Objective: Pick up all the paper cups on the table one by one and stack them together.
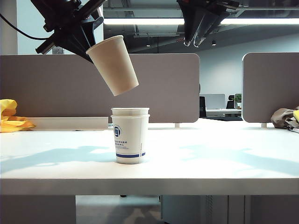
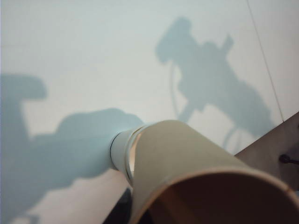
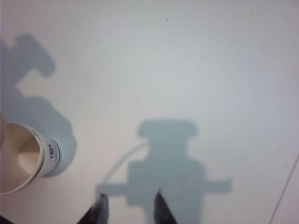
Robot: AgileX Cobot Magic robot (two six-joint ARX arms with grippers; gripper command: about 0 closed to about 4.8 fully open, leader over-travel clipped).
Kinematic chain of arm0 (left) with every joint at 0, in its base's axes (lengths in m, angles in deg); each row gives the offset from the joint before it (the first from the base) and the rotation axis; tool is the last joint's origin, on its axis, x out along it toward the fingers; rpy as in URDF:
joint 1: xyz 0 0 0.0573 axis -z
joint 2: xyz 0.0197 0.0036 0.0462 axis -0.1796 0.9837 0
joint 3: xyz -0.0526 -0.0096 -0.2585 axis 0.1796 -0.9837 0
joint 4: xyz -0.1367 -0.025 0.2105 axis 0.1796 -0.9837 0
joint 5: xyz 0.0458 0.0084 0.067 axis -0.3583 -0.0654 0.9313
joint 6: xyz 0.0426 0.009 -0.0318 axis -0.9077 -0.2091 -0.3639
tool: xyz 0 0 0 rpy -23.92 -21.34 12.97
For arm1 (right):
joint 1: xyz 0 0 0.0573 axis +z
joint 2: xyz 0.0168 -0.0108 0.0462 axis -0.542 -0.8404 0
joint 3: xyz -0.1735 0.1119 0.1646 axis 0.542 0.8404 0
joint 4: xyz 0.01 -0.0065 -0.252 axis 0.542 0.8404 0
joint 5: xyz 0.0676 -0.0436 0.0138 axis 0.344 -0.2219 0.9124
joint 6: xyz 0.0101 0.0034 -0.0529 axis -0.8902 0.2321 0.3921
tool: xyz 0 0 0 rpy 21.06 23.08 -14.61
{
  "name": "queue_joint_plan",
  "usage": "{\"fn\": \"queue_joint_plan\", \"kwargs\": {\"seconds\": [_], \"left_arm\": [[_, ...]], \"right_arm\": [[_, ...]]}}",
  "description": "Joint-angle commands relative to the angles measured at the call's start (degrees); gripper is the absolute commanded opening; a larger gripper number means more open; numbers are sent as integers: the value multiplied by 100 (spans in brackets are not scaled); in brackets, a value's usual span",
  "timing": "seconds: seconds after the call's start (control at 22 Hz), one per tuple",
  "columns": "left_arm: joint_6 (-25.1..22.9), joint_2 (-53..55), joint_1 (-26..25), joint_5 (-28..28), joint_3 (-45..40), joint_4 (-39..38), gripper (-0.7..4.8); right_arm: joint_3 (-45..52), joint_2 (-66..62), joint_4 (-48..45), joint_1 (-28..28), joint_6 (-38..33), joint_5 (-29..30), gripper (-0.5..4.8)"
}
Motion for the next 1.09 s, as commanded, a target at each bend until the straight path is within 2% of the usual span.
{"fn": "queue_joint_plan", "kwargs": {"seconds": [0.05, 0.59, 0.91, 0.96, 1.0, 1.09], "left_arm": [[11, 120, 4, -111, -2, -85, -6], [-48, 568, 225, -118, -15, -267, -6], [-50, 695, 295, 79, -15, -313, -4], [-48, 695, 295, 70, -13, -243, 39], [-48, 695, 295, 66, -9, -192, 114], [-50, 695, 295, 66, -9, -168, 121]], "right_arm": [[-22, 42, 72, 2, -13, 2, 130], [-22, 42, 149, 2, -13, 2, 130], [-22, 42, 227, 2, -13, 4, 130], [-22, 42, 245, 4, -13, 4, 130], [-22, 42, 260, 2, -13, 11, 130], [-22, 42, 280, 4, -13, 22, 130]]}}
